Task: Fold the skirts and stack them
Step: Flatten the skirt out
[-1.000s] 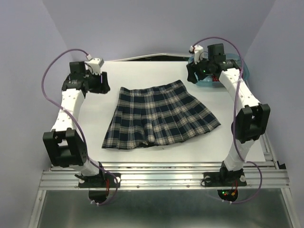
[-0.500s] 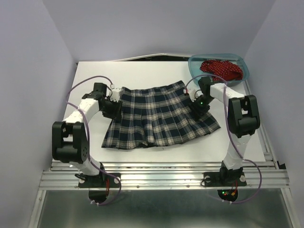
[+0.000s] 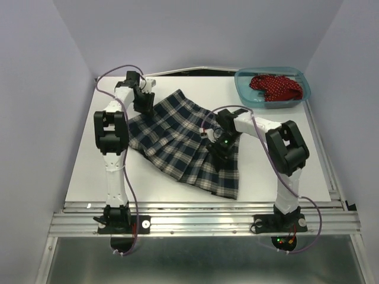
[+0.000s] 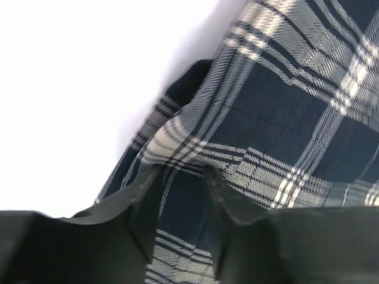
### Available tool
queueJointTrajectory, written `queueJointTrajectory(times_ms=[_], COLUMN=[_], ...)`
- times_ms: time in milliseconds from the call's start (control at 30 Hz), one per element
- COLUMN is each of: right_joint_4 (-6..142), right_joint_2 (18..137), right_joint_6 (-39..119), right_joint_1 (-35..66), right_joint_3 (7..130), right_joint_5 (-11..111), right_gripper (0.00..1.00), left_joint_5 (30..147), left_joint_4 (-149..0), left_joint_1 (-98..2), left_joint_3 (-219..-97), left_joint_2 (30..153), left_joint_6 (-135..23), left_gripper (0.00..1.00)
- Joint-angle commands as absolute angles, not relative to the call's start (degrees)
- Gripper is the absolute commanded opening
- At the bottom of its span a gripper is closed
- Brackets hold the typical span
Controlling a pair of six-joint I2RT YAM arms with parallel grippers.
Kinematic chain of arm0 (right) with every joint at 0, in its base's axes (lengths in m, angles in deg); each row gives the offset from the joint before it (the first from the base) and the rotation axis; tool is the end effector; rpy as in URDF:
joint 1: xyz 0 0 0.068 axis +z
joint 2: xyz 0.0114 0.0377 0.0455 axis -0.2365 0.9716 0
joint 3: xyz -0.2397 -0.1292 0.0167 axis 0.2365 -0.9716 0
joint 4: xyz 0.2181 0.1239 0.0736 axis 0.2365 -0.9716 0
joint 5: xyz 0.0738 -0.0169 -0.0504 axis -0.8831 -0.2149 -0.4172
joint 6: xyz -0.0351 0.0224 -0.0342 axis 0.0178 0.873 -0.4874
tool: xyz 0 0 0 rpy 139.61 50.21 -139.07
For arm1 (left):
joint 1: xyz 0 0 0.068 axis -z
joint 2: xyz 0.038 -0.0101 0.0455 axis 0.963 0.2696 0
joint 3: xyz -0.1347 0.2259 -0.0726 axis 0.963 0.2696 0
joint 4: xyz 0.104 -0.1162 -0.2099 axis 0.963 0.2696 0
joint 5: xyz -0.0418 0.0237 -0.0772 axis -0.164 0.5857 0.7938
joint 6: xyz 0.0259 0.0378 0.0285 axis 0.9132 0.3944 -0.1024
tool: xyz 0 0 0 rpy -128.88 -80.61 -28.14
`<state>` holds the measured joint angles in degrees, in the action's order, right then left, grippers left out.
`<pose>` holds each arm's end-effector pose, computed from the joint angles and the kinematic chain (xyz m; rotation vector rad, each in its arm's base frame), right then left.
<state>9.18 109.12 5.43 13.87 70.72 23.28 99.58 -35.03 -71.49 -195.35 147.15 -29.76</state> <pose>0.2998 0.1791 0.1617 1.3260 -2.6125 -0.9039 0.4974 -0.0367 0.1840 0.5063 2.5063 -0.3595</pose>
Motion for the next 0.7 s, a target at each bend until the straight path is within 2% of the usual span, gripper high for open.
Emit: queueJointTrajectory(times_ms=[0,67,133,233,400,667], right_joint_4=[6.43,2.66,2.37,10.51,18.72,21.71], right_joint_2=[112.11,111.86,109.76,106.95,108.86,117.04], right_joint_6=[10.7,10.09,10.87,13.94,9.4,5.96], right_joint_1=[13.83,13.83,11.82,8.13,7.59,4.78], right_joint_3=[86.96,92.45,97.11,96.88,93.97,93.54], right_joint_5=[3.11,1.24,1.75,8.65,29.66,41.65], right_gripper=[0.52,0.55,0.57,0.58,0.54,0.45], left_joint_5=[98.41,98.68,98.94,98.68,101.75,102.81], left_joint_4=[-27.13,-27.63,-31.4,-37.55,-38.54,-39.5], left_joint_1=[-71.55,-71.55,-71.64,-71.64,-69.97,-63.29], left_joint_3=[-220.51,-223.22,-217.8,-204.36,-186.01,-163.22], left_joint_2=[154.36,152.72,145.73,134.83,123.12,114.48], left_joint_6=[-28.76,-27.88,-26.13,-24.36,-23.04,-22.34], left_gripper=[0.53,0.57,0.63,0.64,0.63,0.58])
